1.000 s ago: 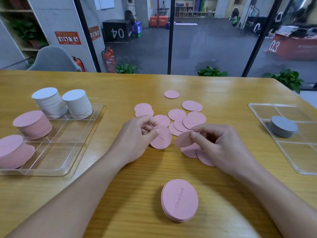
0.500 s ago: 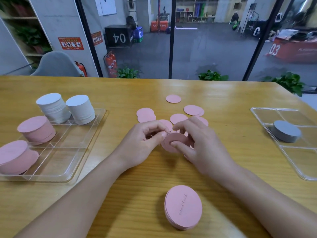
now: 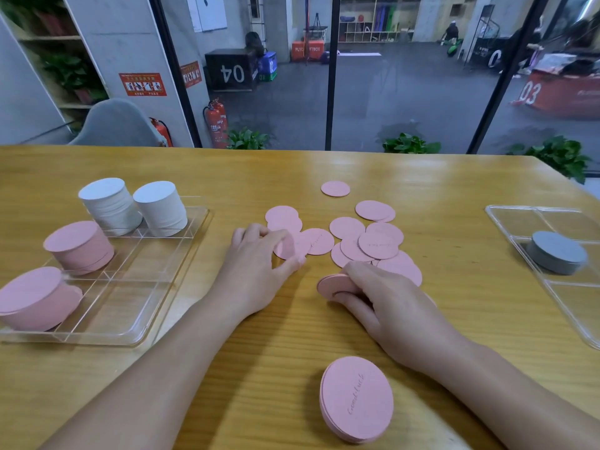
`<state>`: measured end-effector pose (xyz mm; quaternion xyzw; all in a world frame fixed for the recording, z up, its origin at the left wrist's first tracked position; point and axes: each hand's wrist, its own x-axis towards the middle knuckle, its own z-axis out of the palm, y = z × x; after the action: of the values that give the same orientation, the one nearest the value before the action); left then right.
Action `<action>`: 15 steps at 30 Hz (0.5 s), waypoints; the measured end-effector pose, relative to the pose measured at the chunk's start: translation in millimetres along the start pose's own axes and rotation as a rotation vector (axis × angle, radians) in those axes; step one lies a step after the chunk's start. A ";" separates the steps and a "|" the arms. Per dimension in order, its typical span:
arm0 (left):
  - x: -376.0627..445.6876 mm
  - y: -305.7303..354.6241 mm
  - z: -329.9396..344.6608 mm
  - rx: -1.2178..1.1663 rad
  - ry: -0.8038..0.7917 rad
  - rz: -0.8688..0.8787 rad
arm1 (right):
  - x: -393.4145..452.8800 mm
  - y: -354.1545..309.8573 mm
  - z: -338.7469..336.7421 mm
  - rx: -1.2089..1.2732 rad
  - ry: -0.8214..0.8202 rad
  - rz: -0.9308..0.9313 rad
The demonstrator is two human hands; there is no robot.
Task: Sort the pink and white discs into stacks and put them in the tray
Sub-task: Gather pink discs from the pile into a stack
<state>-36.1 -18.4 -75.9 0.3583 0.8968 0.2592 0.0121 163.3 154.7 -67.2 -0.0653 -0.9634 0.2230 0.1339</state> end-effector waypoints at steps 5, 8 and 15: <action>-4.9 12.3 -1.0 0.121 -0.023 0.005 | -2.7 4.4 -0.4 0.029 0.035 -0.003; -8.5 15.3 -3.2 0.142 -0.027 0.018 | -1.2 5.6 0.5 0.059 0.039 -0.005; -9.2 14.7 -9.9 -0.129 -0.064 -0.041 | -0.7 8.2 1.1 0.082 0.018 0.008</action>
<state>-22.0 -19.9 -61.9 0.3465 0.8845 0.3047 0.0691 164.2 161.4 -72.0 -0.0654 -0.9520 0.2622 0.1441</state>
